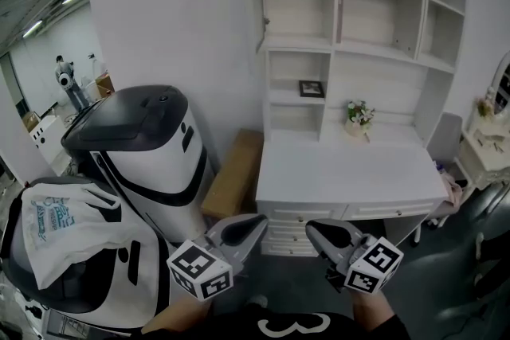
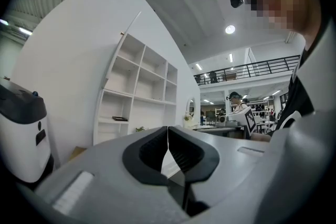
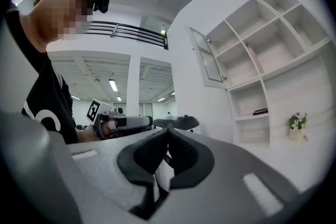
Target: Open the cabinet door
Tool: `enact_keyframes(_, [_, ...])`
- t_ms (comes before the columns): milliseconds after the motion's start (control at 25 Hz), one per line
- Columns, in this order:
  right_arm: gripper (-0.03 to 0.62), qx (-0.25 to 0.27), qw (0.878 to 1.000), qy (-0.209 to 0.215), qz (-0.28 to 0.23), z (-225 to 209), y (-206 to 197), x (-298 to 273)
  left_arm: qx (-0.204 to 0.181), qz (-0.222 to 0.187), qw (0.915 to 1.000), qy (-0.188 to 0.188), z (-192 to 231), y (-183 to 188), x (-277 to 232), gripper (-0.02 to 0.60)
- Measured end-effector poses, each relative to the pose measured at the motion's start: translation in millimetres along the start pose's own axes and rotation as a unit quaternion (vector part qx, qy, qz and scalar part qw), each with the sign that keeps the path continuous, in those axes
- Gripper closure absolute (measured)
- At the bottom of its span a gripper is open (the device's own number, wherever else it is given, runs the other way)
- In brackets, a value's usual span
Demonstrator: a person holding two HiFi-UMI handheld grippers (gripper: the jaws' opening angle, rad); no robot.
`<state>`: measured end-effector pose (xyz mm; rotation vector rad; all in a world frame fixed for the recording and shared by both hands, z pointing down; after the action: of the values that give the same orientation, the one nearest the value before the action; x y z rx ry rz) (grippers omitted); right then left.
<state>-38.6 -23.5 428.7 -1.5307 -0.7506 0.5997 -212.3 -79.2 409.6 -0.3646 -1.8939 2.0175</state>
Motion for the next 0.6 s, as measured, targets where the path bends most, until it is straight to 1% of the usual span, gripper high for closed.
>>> enact_keyframes(160, [0.593, -0.007, 1.0, 0.001, 0.004, -3, -5, -2, -0.002, 0.007, 1.0, 0.001, 1, -3, -2, 0.569])
enact_keyframes(280, [0.594, -0.003, 1.0, 0.001, 0.007, -5, -2, -2, 0.0, 0.008, 1.0, 0.003, 1, -2, -6, 0.569])
enact_keyframes(600, [0.593, 0.004, 1.0, -0.013, 0.006, -13, 4, 1, -0.015, 0.014, 0.9995, -0.024, 0, 1, -21, 0.569])
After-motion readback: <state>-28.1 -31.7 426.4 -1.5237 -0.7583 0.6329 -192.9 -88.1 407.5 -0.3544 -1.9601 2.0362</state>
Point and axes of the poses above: the fingertips, and each gripper's own axes: x backward along the fingers, z to its left, y out of its top, the point moved 6 cm from there along x, backward along the fingers, and after that the axes turned 2 degrees about y, right-handed, at the moved point
